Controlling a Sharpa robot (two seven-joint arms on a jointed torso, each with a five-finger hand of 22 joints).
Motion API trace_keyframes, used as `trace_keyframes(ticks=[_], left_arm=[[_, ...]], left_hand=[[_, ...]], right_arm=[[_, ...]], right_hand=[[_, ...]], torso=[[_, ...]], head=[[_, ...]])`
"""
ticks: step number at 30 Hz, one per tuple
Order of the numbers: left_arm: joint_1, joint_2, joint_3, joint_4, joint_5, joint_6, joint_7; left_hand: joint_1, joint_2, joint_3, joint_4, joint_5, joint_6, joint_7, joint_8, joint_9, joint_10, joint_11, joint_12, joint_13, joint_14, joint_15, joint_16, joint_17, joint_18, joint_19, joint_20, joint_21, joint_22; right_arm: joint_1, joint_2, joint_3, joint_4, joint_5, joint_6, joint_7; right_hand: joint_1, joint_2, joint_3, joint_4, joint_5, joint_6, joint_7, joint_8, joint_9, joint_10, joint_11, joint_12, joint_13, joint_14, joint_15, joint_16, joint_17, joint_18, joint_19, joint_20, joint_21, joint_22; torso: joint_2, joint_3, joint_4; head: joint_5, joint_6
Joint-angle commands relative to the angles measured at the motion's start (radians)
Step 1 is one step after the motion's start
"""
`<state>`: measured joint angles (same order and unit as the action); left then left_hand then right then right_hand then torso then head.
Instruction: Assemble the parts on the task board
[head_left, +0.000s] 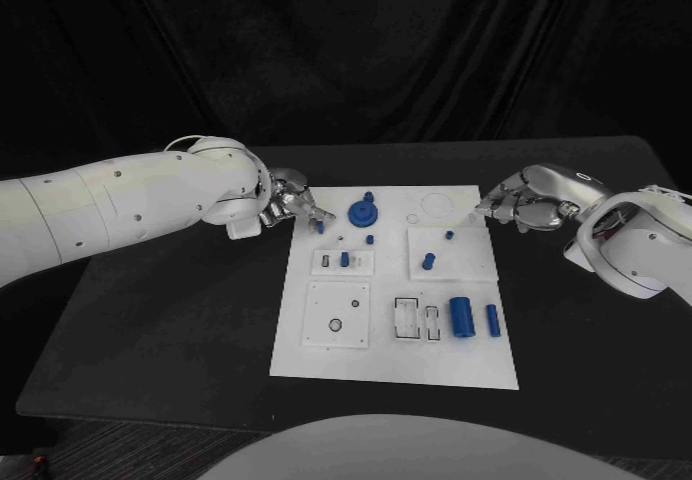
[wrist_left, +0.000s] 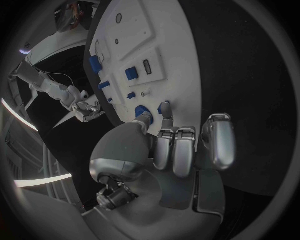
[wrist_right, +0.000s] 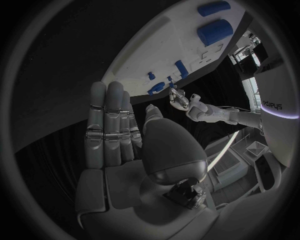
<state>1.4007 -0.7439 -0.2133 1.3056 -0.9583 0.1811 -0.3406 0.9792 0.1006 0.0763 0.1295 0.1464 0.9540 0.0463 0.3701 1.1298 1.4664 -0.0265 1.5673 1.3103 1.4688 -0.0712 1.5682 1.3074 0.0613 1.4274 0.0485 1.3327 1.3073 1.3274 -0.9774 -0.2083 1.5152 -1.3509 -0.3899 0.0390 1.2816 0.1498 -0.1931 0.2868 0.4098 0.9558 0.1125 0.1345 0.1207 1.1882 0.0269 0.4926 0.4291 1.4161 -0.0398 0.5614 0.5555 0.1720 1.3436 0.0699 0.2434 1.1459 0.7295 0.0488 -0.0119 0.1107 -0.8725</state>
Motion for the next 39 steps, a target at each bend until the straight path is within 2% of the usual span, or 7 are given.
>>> trace_keyframes(ticks=[1,17,21,25,30,33,39], left_arm=[[-0.003,0.004,0.001,-0.003,0.007,0.018,0.006],[-0.008,0.007,0.001,-0.014,0.007,0.015,0.008],[-0.009,0.008,0.001,-0.015,0.007,0.015,0.009],[-0.009,0.007,0.001,-0.015,0.007,0.013,0.011],[-0.010,0.004,0.001,-0.014,0.007,0.012,0.013],[-0.010,0.001,0.001,-0.011,0.007,0.011,0.015],[-0.010,-0.007,0.001,-0.004,0.007,0.007,0.018]], left_hand=[[0.013,0.003,0.002,-0.007,0.008,-0.008,-0.002,-0.007,-0.002,0.103,0.007,0.002,0.259,0.102,0.007,0.003,0.263,-0.003,-0.010,0.000,-0.008,0.185],[0.041,0.009,0.029,-0.043,0.067,-0.039,0.008,-0.035,-0.011,0.076,0.017,-0.025,0.237,0.102,0.017,0.003,0.263,0.005,-0.038,0.010,-0.049,0.174],[0.054,0.014,0.055,-0.061,0.065,-0.042,0.007,-0.039,-0.013,0.073,0.017,-0.028,0.235,0.102,0.018,0.003,0.263,0.007,-0.042,0.011,-0.055,0.173],[0.058,0.009,0.091,-0.081,0.119,-0.045,0.007,-0.045,-0.016,0.070,0.017,-0.031,0.233,0.102,0.018,0.003,0.263,0.008,-0.045,0.012,-0.060,0.172],[0.051,-0.009,0.183,-0.120,0.177,-0.046,0.008,-0.057,-0.026,0.065,0.017,-0.035,0.230,0.102,0.018,0.003,0.263,0.009,-0.048,0.011,-0.065,0.171],[0.027,-0.034,0.277,-0.152,0.229,-0.038,0.008,-0.065,-0.038,0.065,0.017,-0.035,0.229,0.102,0.018,0.003,0.263,0.009,-0.048,0.011,-0.066,0.171],[-0.009,-0.070,0.433,-0.215,0.272,-0.029,0.007,-0.058,-0.034,0.064,0.015,-0.036,0.228,0.102,0.016,0.003,0.263,0.008,-0.046,0.009,-0.065,0.172]], right_arm=[[-0.003,-0.001,0.001,0.002,-0.001,-0.008,-0.002],[-0.003,-0.002,0.001,0.003,-0.001,-0.007,-0.002],[-0.003,-0.002,0.001,0.003,-0.001,-0.007,-0.003],[-0.003,-0.003,0.001,0.003,-0.001,-0.006,-0.004],[-0.003,-0.003,0.001,0.003,-0.001,-0.005,-0.005],[-0.003,-0.003,0.001,0.002,-0.001,-0.005,-0.006],[-0.003,-0.002,0.001,0.002,-0.001,-0.004,-0.007]], right_hand=[[0.008,0.005,-0.004,-0.002,0.005,0.006,-0.002,0.004,0.001,0.009,-0.001,-0.004,-0.001,0.007,-0.002,-0.005,-0.001,0.011,0.006,-0.004,-0.006,-0.001],[0.017,0.003,-0.002,-0.004,0.011,0.007,-0.002,0.004,0.001,0.010,-0.001,-0.009,-0.003,0.012,-0.002,-0.010,-0.004,0.010,0.008,-0.004,-0.011,-0.005],[0.019,0.003,-0.002,-0.004,0.013,0.007,-0.002,0.004,0.001,0.010,-0.001,-0.010,-0.004,0.013,-0.002,-0.011,-0.004,0.010,0.009,-0.004,-0.012,-0.005],[0.022,0.002,-0.001,-0.004,0.016,0.007,-0.002,0.003,0.001,0.010,-0.001,-0.012,-0.004,0.014,-0.002,-0.012,-0.005,0.010,0.010,-0.004,-0.013,-0.006],[0.027,0.002,0.001,-0.005,0.021,0.006,-0.001,0.003,0.001,0.010,-0.001,-0.014,-0.005,0.015,-0.002,-0.015,-0.006,0.010,0.011,-0.004,-0.016,-0.008],[0.028,0.002,0.001,-0.005,0.022,0.006,-0.001,0.002,0.001,0.010,-0.001,-0.015,-0.006,0.016,-0.002,-0.016,-0.007,0.010,0.012,-0.004,-0.016,-0.009],[0.032,0.002,0.003,-0.005,0.026,0.005,-0.001,0.002,0.000,0.010,-0.001,-0.017,-0.006,0.017,-0.002,-0.017,-0.008,0.010,0.012,-0.004,-0.018,-0.010]], torso=[[0.000,-0.0002,0.0000],[0.000,0.0000,0.0002],[0.000,0.0001,0.0004],[0.000,0.0002,0.0003],[0.000,0.0004,0.0007],[0.000,0.0004,0.0011],[0.000,-0.0002,0.0009]], head=[[0.001,0.000],[-0.001,0.000],[-0.002,0.000],[-0.002,0.000],[-0.003,0.000],[-0.003,0.000],[-0.002,0.000]])
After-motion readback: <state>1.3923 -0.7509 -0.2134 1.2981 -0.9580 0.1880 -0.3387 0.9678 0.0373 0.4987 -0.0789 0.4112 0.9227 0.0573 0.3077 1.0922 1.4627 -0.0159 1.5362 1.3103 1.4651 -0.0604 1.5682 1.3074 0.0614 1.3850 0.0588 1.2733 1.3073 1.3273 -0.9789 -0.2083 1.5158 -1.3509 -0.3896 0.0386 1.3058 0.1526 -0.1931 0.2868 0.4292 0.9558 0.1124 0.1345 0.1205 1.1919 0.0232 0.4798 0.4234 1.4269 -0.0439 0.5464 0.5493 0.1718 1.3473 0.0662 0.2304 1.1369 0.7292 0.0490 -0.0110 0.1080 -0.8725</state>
